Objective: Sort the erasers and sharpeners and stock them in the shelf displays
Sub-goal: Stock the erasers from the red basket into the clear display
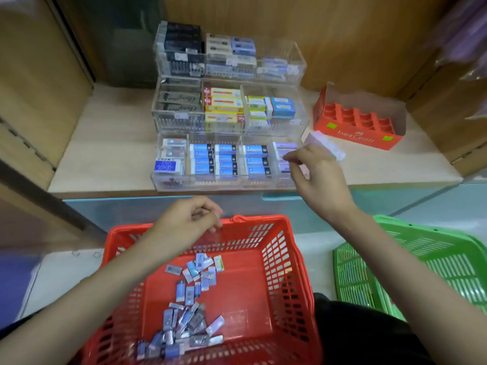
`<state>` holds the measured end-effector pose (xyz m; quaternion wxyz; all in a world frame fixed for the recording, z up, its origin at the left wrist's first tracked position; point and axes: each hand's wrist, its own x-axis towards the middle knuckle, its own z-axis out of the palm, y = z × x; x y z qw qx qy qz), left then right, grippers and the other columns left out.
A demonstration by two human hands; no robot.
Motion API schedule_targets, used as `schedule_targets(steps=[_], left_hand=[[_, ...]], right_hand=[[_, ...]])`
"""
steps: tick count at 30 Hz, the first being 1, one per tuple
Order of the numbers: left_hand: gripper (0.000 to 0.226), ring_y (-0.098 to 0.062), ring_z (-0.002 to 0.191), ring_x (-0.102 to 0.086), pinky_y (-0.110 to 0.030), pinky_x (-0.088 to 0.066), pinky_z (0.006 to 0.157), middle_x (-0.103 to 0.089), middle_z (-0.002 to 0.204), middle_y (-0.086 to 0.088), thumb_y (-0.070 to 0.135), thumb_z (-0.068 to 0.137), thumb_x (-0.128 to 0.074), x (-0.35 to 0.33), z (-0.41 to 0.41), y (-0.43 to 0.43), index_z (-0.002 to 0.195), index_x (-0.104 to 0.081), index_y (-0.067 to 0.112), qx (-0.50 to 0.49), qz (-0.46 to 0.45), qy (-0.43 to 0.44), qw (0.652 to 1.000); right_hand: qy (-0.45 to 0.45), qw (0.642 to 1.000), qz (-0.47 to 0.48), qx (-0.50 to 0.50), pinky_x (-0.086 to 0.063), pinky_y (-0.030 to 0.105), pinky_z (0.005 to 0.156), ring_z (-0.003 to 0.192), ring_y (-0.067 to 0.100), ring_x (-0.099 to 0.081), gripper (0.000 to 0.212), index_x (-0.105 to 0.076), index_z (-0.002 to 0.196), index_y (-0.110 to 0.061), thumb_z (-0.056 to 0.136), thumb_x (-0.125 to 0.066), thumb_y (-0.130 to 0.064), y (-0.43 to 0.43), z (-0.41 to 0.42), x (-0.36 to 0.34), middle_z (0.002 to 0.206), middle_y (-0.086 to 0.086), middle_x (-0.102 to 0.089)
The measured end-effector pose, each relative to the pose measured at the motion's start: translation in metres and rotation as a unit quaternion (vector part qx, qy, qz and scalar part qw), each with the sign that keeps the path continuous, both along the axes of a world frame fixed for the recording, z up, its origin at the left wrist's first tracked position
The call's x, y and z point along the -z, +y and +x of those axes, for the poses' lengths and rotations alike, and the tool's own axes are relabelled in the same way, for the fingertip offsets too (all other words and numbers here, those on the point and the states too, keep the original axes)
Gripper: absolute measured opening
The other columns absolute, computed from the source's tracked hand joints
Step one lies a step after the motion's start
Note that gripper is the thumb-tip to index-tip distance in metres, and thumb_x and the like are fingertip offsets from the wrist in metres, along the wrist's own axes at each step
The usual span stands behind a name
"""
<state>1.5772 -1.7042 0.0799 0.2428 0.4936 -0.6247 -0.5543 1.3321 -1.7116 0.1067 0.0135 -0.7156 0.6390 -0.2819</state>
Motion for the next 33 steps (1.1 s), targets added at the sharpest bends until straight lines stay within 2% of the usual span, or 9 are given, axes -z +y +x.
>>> schedule_targets(steps=[5, 7, 9, 11, 14, 18, 24, 28, 33], left_hand=[[0.008, 0.004, 0.056, -0.054, -0.019, -0.044, 0.064, -0.061, 0.067, 0.008, 0.014, 0.082, -0.058, 0.075, 0.031, 0.023, 0.075, -0.059, 0.019, 0.079, -0.038, -0.117, 0.989], [0.013, 0.003, 0.062, -0.054, -0.023, -0.042, 0.067, -0.061, 0.071, 0.004, 0.004, 0.084, -0.059, 0.122, 0.051, 0.03, 0.08, -0.06, 0.016, 0.103, -0.03, -0.192, 0.975], [0.014, -0.017, 0.078, -0.059, -0.029, -0.042, 0.073, -0.065, 0.084, -0.01, -0.003, 0.083, -0.058, 0.168, 0.069, 0.038, 0.086, -0.061, 0.011, 0.094, 0.0, -0.24, 0.966], [0.016, -0.028, 0.095, -0.059, -0.032, -0.043, 0.081, -0.062, 0.097, -0.018, -0.003, 0.083, -0.059, 0.212, 0.082, 0.045, 0.095, -0.06, 0.007, 0.07, 0.035, -0.264, 0.961], [0.036, -0.028, 0.114, -0.049, -0.028, -0.036, 0.092, -0.053, 0.117, -0.015, 0.007, 0.082, -0.066, 0.268, 0.087, 0.047, 0.116, -0.057, 0.004, 0.067, 0.046, -0.302, 0.95], [0.051, -0.028, 0.118, -0.048, -0.031, -0.037, 0.1, -0.051, 0.123, -0.012, 0.014, 0.075, -0.075, 0.32, 0.08, 0.036, 0.122, -0.057, 0.009, 0.029, 0.035, -0.301, 0.952], [0.063, -0.028, 0.134, -0.031, -0.031, -0.026, 0.108, -0.025, 0.148, -0.01, 0.034, 0.087, -0.065, 0.364, 0.068, 0.023, 0.143, -0.038, 0.025, 0.021, 0.032, -0.355, 0.934], [0.063, -0.03, 0.128, -0.031, -0.034, -0.024, 0.105, -0.031, 0.14, -0.008, 0.05, 0.087, -0.057, 0.372, 0.066, 0.025, 0.143, -0.035, 0.03, 0.061, 0.008, -0.419, 0.906], [0.047, -0.028, 0.118, -0.032, -0.031, -0.03, 0.097, -0.038, 0.128, -0.007, 0.044, 0.08, -0.068, 0.369, 0.064, 0.044, 0.119, -0.056, 0.021, -0.007, 0.001, -0.367, 0.93]], right_hand=[[0.083, 0.978, 0.146, -0.124, -0.05, 0.037, 0.068, 0.089, 0.028, -0.063, 0.022, -0.061, 0.101, -0.015, 0.09, -0.044, -0.023, 0.068, 0.057, 0.051, 0.095, 0.005, -0.065], [0.149, 0.929, 0.301, -0.152, -0.048, 0.039, 0.08, 0.106, 0.029, -0.058, 0.026, -0.052, 0.116, -0.014, 0.093, -0.045, -0.024, 0.079, 0.067, 0.1, 0.113, 0.008, -0.06], [0.166, 0.873, 0.434, -0.15, -0.044, 0.037, 0.09, 0.115, 0.03, -0.053, 0.038, -0.044, 0.128, -0.012, 0.092, -0.049, -0.024, 0.084, 0.072, 0.151, 0.123, 0.012, -0.054], [0.148, 0.851, 0.488, -0.13, -0.044, 0.038, 0.094, 0.117, 0.032, -0.052, 0.045, -0.04, 0.133, -0.013, 0.091, -0.051, -0.023, 0.084, 0.076, 0.201, 0.127, 0.014, -0.05], [0.128, 0.85, 0.498, -0.11, -0.041, 0.04, 0.099, 0.122, 0.034, -0.046, 0.056, -0.035, 0.14, -0.015, 0.089, -0.056, -0.023, 0.074, 0.087, 0.266, 0.135, 0.013, -0.041], [0.083, 0.86, 0.502, -0.052, -0.031, 0.039, 0.109, 0.132, 0.035, -0.031, 0.07, -0.027, 0.145, -0.021, 0.086, -0.062, -0.036, 0.054, 0.106, 0.33, 0.148, 0.014, -0.024], [0.001, 0.88, 0.473, 0.046, -0.034, 0.043, 0.105, 0.134, 0.034, -0.023, 0.063, -0.031, 0.143, -0.037, 0.087, -0.049, -0.059, 0.053, 0.134, 0.378, 0.154, 0.009, -0.015], [0.03, 0.895, 0.445, 0.027, -0.038, 0.042, 0.101, 0.134, 0.032, -0.023, 0.059, -0.032, 0.142, -0.037, 0.089, -0.052, -0.051, 0.069, 0.143, 0.388, 0.155, 0.01, -0.008], [-0.015, 0.919, 0.389, 0.059, -0.037, 0.041, 0.098, 0.114, 0.036, -0.04, 0.035, -0.055, 0.124, -0.025, 0.09, -0.055, -0.032, 0.089, 0.134, 0.396, 0.139, 0.015, -0.035]])
